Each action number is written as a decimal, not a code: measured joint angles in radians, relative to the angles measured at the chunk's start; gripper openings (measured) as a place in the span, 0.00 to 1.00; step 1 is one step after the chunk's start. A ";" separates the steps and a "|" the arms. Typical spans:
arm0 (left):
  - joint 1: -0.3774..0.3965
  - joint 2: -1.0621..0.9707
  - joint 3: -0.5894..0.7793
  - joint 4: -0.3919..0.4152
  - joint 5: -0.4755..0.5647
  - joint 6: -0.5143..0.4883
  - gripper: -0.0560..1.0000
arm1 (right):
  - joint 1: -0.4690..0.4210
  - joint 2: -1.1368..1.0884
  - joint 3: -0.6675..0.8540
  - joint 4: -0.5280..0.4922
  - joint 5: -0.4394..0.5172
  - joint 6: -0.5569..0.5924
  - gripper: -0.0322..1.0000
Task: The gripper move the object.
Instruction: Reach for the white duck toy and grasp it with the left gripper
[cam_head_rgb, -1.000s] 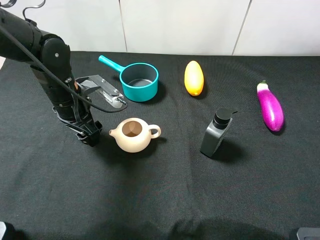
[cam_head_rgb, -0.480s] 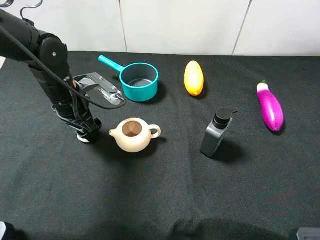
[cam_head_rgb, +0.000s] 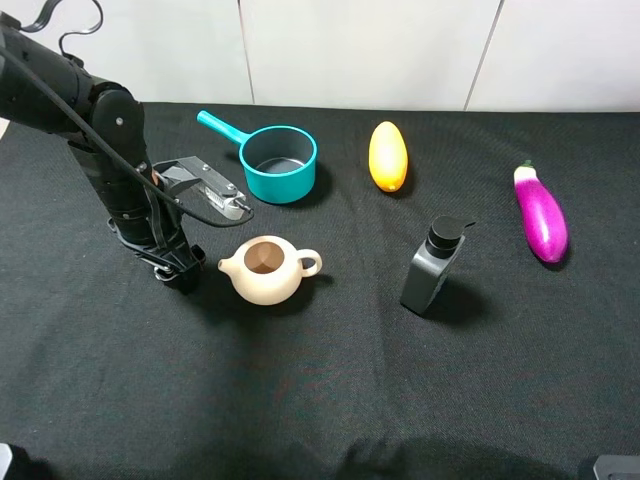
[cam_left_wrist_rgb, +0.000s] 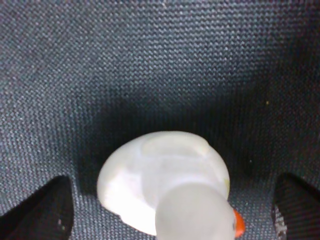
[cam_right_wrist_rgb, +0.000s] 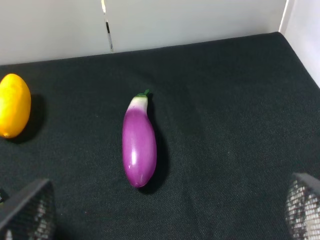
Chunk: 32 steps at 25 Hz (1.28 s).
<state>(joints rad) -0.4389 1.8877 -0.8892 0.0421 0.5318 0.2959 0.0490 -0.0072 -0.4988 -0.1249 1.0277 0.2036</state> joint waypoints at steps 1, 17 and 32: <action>0.000 0.000 0.000 0.000 -0.003 0.000 0.84 | 0.000 0.000 0.000 0.000 0.000 0.000 0.70; 0.000 0.001 0.000 0.000 -0.030 0.000 0.79 | 0.000 0.000 0.000 0.000 0.000 0.000 0.70; 0.000 0.001 0.000 -0.013 -0.025 -0.001 0.57 | 0.000 0.000 0.000 0.000 0.000 0.000 0.70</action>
<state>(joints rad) -0.4389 1.8889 -0.8892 0.0294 0.5064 0.2950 0.0490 -0.0072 -0.4988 -0.1249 1.0277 0.2036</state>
